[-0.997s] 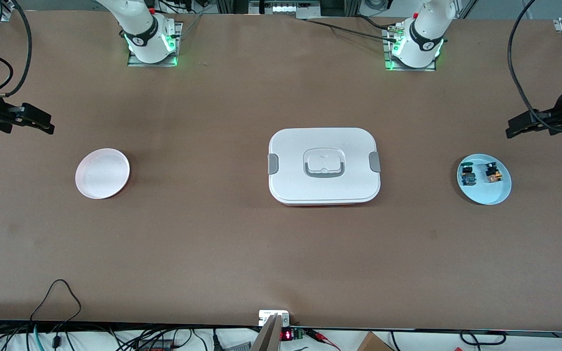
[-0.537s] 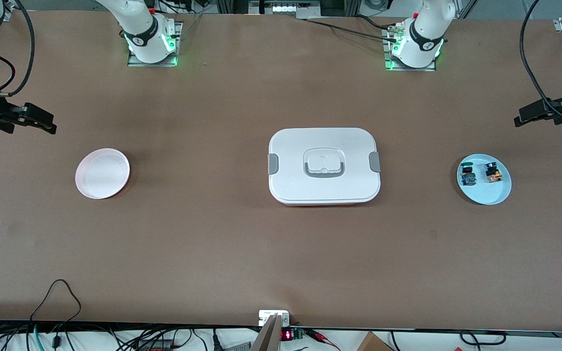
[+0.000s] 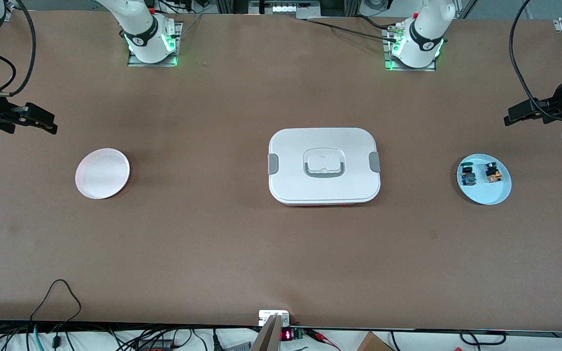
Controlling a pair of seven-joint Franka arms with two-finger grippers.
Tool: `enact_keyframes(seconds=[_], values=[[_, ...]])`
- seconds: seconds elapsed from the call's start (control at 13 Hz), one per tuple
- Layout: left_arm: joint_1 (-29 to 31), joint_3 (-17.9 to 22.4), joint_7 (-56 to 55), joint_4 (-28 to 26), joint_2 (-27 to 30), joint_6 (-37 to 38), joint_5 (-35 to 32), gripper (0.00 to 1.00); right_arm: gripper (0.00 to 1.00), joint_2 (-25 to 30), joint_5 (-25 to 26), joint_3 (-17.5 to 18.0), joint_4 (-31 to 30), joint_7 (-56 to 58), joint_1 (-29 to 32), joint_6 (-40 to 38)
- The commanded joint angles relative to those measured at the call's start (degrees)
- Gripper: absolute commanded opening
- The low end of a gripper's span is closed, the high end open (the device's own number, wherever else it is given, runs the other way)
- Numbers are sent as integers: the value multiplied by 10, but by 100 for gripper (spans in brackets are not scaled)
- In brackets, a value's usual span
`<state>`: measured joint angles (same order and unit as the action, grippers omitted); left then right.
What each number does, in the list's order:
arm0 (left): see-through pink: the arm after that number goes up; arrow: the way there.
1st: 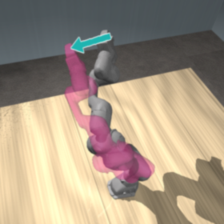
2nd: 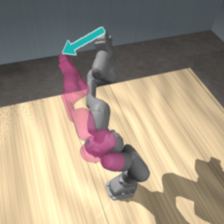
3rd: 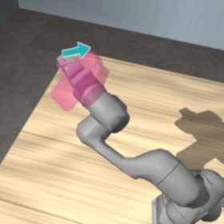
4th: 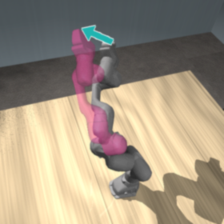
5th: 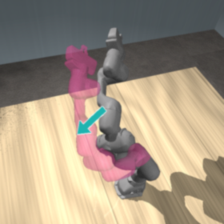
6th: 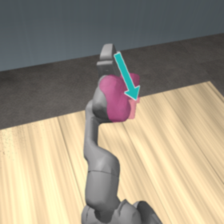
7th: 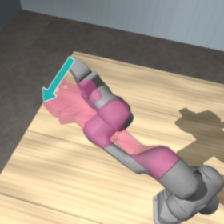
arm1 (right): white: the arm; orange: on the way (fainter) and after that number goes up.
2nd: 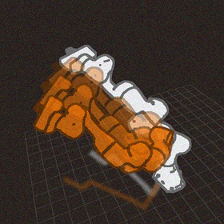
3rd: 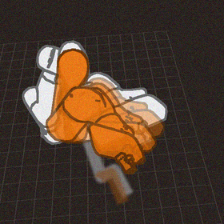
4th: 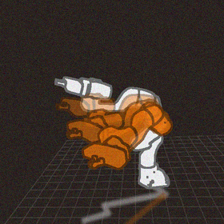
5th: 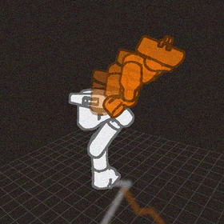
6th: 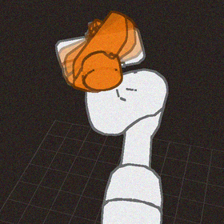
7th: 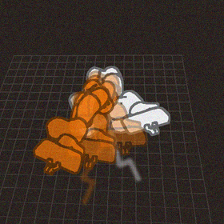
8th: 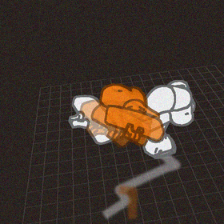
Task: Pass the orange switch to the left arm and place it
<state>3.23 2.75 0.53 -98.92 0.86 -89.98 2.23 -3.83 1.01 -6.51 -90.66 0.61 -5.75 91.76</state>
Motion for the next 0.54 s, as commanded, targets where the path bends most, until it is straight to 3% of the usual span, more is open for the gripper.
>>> enact_keyframes(seconds=[0.0,0.46], values=[[-27,24,-11,-16,17,-8,2,100,100,5,1,1,4,2,-1,-5],[-27,19,-6,-6,12,-1,-21,100,100,5,5,2,4,2,-1,-3]])
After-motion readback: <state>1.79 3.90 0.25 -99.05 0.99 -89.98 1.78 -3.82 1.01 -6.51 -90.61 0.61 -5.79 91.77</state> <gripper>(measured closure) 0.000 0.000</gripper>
